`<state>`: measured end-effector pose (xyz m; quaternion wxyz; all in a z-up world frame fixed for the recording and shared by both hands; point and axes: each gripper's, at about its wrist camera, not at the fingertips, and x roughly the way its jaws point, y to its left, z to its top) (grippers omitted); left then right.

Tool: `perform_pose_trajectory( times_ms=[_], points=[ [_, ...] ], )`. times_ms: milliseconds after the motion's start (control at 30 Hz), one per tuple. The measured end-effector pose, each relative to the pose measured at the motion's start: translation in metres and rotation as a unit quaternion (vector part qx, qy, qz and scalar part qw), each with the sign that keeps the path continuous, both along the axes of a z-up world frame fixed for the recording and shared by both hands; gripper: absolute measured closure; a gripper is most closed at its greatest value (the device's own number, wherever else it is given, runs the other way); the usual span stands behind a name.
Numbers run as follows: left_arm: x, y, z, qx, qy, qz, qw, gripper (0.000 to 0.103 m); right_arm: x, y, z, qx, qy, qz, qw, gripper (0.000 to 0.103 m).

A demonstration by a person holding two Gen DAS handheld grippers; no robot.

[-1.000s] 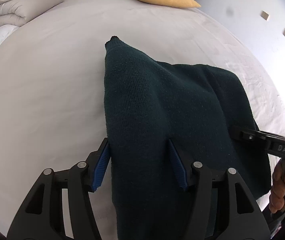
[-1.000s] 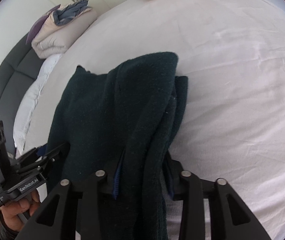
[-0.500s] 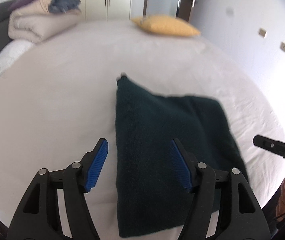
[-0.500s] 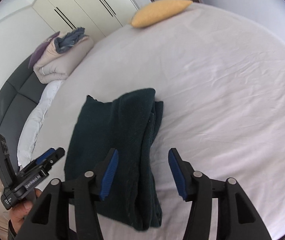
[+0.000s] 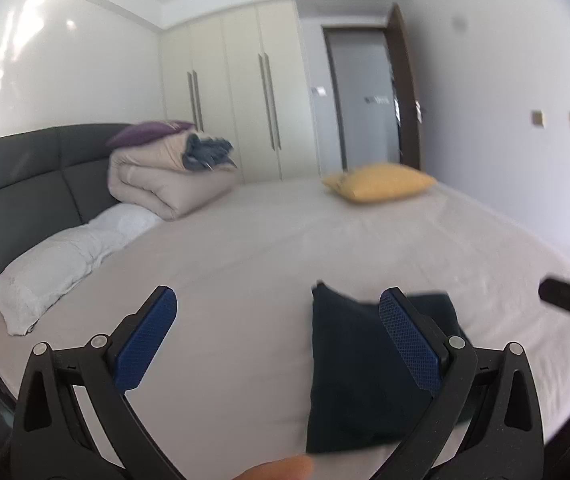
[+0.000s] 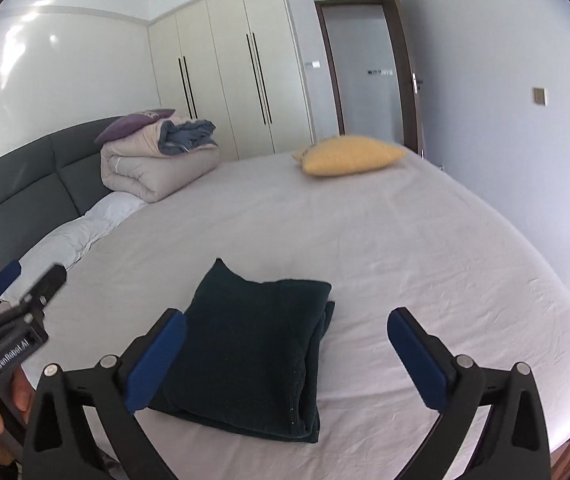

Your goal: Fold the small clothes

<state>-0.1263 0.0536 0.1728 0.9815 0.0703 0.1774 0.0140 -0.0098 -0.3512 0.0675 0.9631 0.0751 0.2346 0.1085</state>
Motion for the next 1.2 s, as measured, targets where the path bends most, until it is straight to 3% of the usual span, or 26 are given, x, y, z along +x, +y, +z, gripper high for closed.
perform_pose_trajectory(
  times_ms=[100,167,267,333,500,900,1200],
  points=[
    [-0.007,0.007,0.003,-0.011,0.019,0.012,0.9997,0.000,-0.008,-0.001,0.010,0.009,0.002,-0.010,1.000,0.000],
    [-0.003,0.014,-0.001,-0.041,0.061,0.019,0.9971,0.000,-0.012,-0.004,0.014,0.018,0.009,-0.021,1.000,0.000],
    [0.000,0.022,-0.013,-0.081,0.114,0.012,0.9902,0.000,-0.012,-0.001,0.010,0.026,0.055,-0.007,0.998,0.000],
    [0.002,0.019,-0.025,-0.077,0.139,0.008,0.9873,0.000,-0.009,0.003,0.002,0.019,0.090,-0.009,0.996,0.000],
    [0.015,0.010,-0.058,-0.088,0.192,-0.021,0.9772,0.000,-0.007,0.013,-0.019,0.011,0.119,-0.008,0.993,0.000],
    [0.042,0.002,-0.097,-0.090,0.246,-0.021,0.9649,0.000,0.003,0.011,-0.043,0.002,0.146,-0.019,0.989,0.000],
    [0.046,0.003,-0.103,-0.085,0.252,-0.018,0.9637,0.000,0.004,0.017,-0.050,-0.007,0.150,-0.019,0.988,0.000]
  ],
)
